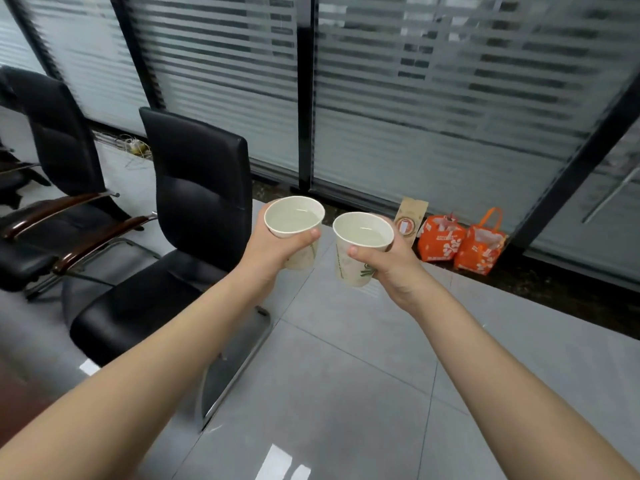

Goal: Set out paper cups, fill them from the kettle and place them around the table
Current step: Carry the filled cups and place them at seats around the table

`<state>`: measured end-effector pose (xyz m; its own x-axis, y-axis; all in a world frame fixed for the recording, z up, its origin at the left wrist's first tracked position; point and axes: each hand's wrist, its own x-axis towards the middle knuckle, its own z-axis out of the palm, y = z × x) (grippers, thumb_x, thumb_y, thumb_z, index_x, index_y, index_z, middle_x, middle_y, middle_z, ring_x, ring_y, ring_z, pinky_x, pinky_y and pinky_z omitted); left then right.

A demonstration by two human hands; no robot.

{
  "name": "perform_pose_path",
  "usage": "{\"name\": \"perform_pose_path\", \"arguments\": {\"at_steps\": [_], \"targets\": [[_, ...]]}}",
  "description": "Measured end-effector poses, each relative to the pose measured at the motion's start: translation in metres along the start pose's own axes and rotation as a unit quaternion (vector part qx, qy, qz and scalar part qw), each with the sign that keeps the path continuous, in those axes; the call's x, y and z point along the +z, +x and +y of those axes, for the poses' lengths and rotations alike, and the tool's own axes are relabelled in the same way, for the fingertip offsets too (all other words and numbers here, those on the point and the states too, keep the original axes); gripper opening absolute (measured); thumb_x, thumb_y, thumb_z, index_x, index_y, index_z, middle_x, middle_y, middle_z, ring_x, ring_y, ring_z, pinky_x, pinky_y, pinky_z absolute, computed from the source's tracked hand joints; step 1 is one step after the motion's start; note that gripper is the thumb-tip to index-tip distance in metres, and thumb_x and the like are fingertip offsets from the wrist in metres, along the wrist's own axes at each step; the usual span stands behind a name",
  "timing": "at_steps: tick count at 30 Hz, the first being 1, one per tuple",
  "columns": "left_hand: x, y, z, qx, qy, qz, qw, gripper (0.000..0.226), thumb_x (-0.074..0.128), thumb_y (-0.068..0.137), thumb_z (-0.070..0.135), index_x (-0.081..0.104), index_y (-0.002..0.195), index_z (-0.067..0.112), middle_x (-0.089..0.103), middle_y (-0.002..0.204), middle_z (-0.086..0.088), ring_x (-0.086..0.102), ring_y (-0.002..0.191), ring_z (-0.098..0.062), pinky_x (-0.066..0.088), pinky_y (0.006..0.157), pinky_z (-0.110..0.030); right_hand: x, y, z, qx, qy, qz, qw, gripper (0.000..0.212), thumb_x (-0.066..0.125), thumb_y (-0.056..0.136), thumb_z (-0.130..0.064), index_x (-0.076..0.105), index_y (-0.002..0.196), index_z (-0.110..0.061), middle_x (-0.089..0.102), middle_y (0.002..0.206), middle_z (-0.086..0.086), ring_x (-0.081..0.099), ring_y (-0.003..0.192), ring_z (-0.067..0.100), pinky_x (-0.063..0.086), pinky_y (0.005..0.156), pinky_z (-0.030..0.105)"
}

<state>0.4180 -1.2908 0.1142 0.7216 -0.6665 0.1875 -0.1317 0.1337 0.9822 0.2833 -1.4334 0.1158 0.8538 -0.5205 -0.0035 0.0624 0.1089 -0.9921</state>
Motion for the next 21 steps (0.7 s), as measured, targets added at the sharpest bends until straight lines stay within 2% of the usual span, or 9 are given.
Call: {"name": "perform_pose_path", "arguments": {"at_steps": [4,8,10,14,19,21], "targets": [[-0.004,0.078,-0.025,0.0,-0.001,0.014,1.0,0.083,0.083,0.06,0.042,0.05,0.125,0.003,0.061,0.115,-0.014,0.059,0.105,-0.023,0.047,0.082,-0.03,-0.01,0.087,-0.001,0.001,-0.008,-0.022,1.0,0.082,0.082,0.043,-0.031,0.053,0.119,-0.021,0.064,0.114,0.001,0.059,0.11,0.018,0.045,0.098,0.041],[-0.004,0.151,-0.045,-0.002,-0.008,0.015,1.0,0.084,0.084,0.06,0.043,0.051,0.123,-0.002,0.06,0.115,-0.023,0.059,0.102,-0.026,0.047,0.08,-0.032,-0.019,0.167,-0.004,-0.001,-0.013,-0.035,0.999,0.076,0.082,0.043,-0.03,0.054,0.114,-0.023,0.068,0.105,-0.006,0.062,0.102,0.012,0.048,0.091,0.036],[-0.006,0.189,-0.053,-0.002,-0.018,0.032,0.999,0.087,0.084,0.057,0.043,0.051,0.125,0.0,0.06,0.117,-0.021,0.059,0.105,-0.028,0.048,0.081,-0.033,-0.023,0.21,-0.008,-0.003,-0.008,-0.036,0.999,0.072,0.081,0.042,-0.029,0.056,0.109,-0.025,0.069,0.098,-0.011,0.064,0.095,0.007,0.049,0.084,0.031],[-0.01,0.263,-0.063,-0.023,-0.023,0.069,0.997,0.093,0.084,0.05,0.047,0.049,0.128,0.011,0.06,0.121,-0.013,0.058,0.112,-0.025,0.049,0.086,-0.041,-0.034,0.289,-0.018,-0.008,-0.013,-0.047,0.999,0.068,0.08,0.043,-0.028,0.056,0.107,-0.025,0.068,0.096,-0.011,0.063,0.091,0.005,0.049,0.081,0.028],[-0.015,0.354,-0.071,-0.035,-0.024,0.11,0.993,0.093,0.083,0.046,0.046,0.049,0.126,0.014,0.061,0.12,-0.01,0.059,0.11,-0.023,0.049,0.087,-0.045,-0.05,0.382,-0.024,-0.021,-0.007,-0.063,0.998,0.046,0.072,0.058,-0.011,0.057,0.099,-0.025,0.07,0.085,-0.017,0.064,0.083,-0.001,0.05,0.076,0.021],[-0.016,0.384,-0.075,-0.037,-0.024,0.13,0.991,0.093,0.082,0.044,0.046,0.048,0.125,0.016,0.06,0.121,-0.009,0.058,0.113,-0.024,0.049,0.089,-0.048,-0.057,0.415,-0.023,-0.019,-0.004,-0.069,0.997,0.053,0.078,0.053,-0.015,0.057,0.1,-0.027,0.07,0.088,-0.016,0.064,0.086,0.002,0.05,0.077,0.023]]}}
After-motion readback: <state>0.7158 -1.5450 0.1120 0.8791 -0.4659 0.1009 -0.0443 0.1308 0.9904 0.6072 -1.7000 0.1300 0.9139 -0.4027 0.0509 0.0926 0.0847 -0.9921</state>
